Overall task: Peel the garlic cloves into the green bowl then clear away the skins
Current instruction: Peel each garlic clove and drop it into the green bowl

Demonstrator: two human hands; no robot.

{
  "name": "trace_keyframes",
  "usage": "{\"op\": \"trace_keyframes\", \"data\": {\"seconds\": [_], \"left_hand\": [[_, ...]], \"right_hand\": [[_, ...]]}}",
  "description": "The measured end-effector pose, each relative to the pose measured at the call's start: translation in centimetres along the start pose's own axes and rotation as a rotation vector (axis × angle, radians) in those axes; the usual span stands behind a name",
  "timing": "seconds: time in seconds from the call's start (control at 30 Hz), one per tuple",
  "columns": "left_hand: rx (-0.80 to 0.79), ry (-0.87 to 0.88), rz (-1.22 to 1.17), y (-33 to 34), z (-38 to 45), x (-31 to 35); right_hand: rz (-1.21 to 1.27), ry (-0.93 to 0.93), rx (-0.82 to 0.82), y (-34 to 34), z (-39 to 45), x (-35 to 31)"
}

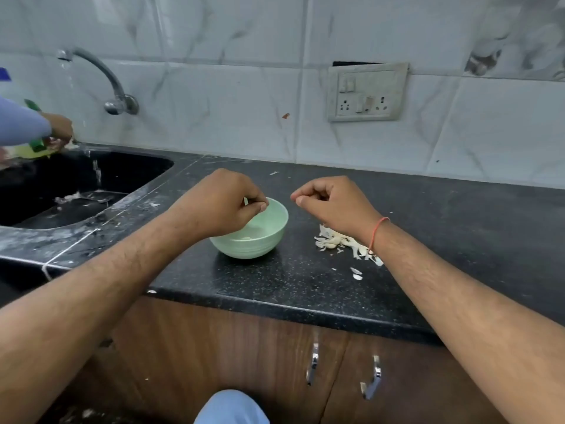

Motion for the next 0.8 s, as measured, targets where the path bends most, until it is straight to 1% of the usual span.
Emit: {"op": "trace_keyframes", "data": {"seconds": [0.1,0.2,0.27,0.33,0.43,0.5,0.67,0.8], "left_hand": [[0.107,0.068,-0.092,-0.5,0.7,4.0],[0.224,0.135,-0.22,-0.1,1.7,8.7],[0.227,0.152,-0.304,2.0,2.5,11.3],[0.173,0.156,-0.346,5.5,3.4,13.3],[0.117,0.076,-0.415,10.8,4.2,13.0],[0.139,0.01,-0.435,12.8,4.5,11.7],[0.224,-0.04,-0.492,14.1,5.1,9.7],[0.225,-0.059,-0.55,14.5,5.4,9.2]], "right_hand": [[-0.05,0.052,0.037,-3.4,-1.6,3.2],[-0.158,0.105,0.026,-6.1,-3.6,6.8],[-0.245,0.113,0.009,-7.2,-5.0,8.8],[-0.284,0.112,-0.003,-7.7,-6.0,10.1],[-0.281,0.104,-0.03,-7.5,-6.6,10.9],[-0.266,0.074,-0.031,-7.2,-6.6,11.1],[-0.212,0.039,-0.011,-6.9,-6.6,11.4],[-0.189,0.015,-0.013,-7.1,-6.8,11.4]]}}
Point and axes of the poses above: each hand's wrist, its own z-axis towards the middle knuckle, its own y-axis out of the palm, x = y × z, the point moved 9 cm from there along z, towards the middle knuckle, and after that the axes turned 8 degrees about x, right-handed, at the moved point
